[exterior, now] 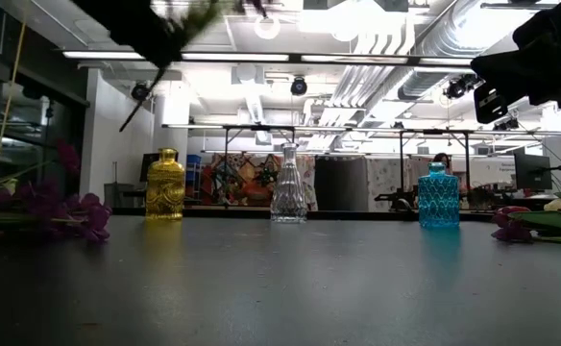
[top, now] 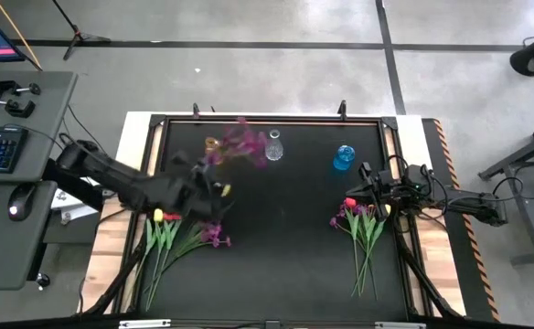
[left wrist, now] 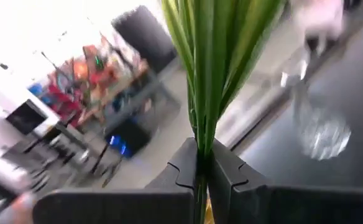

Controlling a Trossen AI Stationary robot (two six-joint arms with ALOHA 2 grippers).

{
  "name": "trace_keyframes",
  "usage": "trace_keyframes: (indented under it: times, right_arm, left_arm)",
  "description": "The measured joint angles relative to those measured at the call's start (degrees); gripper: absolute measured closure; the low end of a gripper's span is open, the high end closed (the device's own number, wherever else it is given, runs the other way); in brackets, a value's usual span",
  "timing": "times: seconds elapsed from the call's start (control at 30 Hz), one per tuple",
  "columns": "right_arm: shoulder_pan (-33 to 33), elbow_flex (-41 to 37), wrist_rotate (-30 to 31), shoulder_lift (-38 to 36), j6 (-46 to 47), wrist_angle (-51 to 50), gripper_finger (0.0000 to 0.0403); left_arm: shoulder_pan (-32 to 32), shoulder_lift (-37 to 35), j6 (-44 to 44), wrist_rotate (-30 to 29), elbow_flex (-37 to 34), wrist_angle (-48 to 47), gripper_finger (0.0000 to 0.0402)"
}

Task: Sort flowers into vase by color
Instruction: Put the top left purple flowers into the yellow flower vase

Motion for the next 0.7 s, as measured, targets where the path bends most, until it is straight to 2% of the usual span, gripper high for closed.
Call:
trace_keyframes:
  times: [0.07, 0.17, 0.27, 0.37, 0.5, 0.6, 0.7]
  right_arm:
    - [0.0, 0.0, 0.0, 0.0, 0.0, 0.0, 0.0402]
    - [0.0, 0.0, 0.0, 0.0, 0.0, 0.0, 0.0402]
    - [0.0, 0.0, 0.0, 0.0, 0.0, 0.0, 0.0402]
    - [0.0, 0.0, 0.0, 0.0, 0.0, 0.0, 0.0402]
    - [0.0, 0.0, 0.0, 0.0, 0.0, 0.0, 0.0402]
    - [0.0, 0.0, 0.0, 0.0, 0.0, 0.0, 0.0402]
    - [0.0, 0.0, 0.0, 0.0, 0.0, 0.0, 0.0402]
  left_arm:
    - [4.9, -0.1, 16.4, 8.6, -0.4, 11.1, 0.0401]
    - [12.1, -0.1, 42.0, 26.8, -2.6, 36.6, 0.0401]
    - [18.5, -0.1, 57.1, 43.0, -4.7, 59.0, 0.0401]
    - [24.7, -1.0, 61.3, 53.3, -4.7, 68.2, 0.0401]
    - [33.9, -4.6, 59.0, 68.3, -5.3, 66.7, 0.0401]
    - [41.4, -9.4, 56.5, 77.9, -11.0, 68.7, 0.0401]
    - [47.9, -16.2, 53.2, 84.2, -19.7, 76.5, 0.0401]
